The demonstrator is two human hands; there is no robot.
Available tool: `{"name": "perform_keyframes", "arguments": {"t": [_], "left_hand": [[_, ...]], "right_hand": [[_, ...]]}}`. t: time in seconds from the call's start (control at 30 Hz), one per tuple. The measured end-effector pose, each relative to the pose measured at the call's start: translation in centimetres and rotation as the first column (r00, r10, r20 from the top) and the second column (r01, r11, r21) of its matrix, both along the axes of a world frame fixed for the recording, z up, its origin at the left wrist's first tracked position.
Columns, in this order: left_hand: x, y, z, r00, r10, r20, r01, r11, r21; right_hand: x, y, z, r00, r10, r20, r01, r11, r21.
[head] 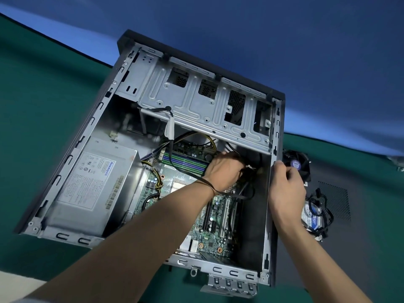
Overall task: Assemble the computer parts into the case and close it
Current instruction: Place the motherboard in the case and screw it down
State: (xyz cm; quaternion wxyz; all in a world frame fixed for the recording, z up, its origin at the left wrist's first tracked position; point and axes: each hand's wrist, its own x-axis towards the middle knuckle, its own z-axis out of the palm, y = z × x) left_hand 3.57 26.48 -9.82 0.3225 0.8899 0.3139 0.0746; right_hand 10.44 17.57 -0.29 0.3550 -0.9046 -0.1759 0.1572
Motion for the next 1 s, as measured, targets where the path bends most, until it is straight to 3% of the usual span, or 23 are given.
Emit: {"name": "perform_keyframes", "arguments": {"t": [0.37, 0.67, 1.0], "left_hand": [[0.0, 0.0, 0.7, 0.996, -0.022, 0.088, 0.026, 0.999, -0.045], [-0.1, 0.3, 1.4, 0.995, 0.073, 0.068, -0.064, 0.991, -0.119], [-0.6, 0.6, 2.4, 0.987, 0.155, -0.052, -0.161, 0.977, -0.142]], "right_hand": [[0.2, 0.1, -0.2, 0.999, 0.018, 0.026, -0.018, 0.999, -0.036], [0.0, 0.3, 0.1, 0.995, 0.047, 0.093, -0.037, 0.993, -0.111], [-0.2, 0.3, 0.2, 0.987, 0.086, 0.136, -0.066, 0.987, -0.149]]}}
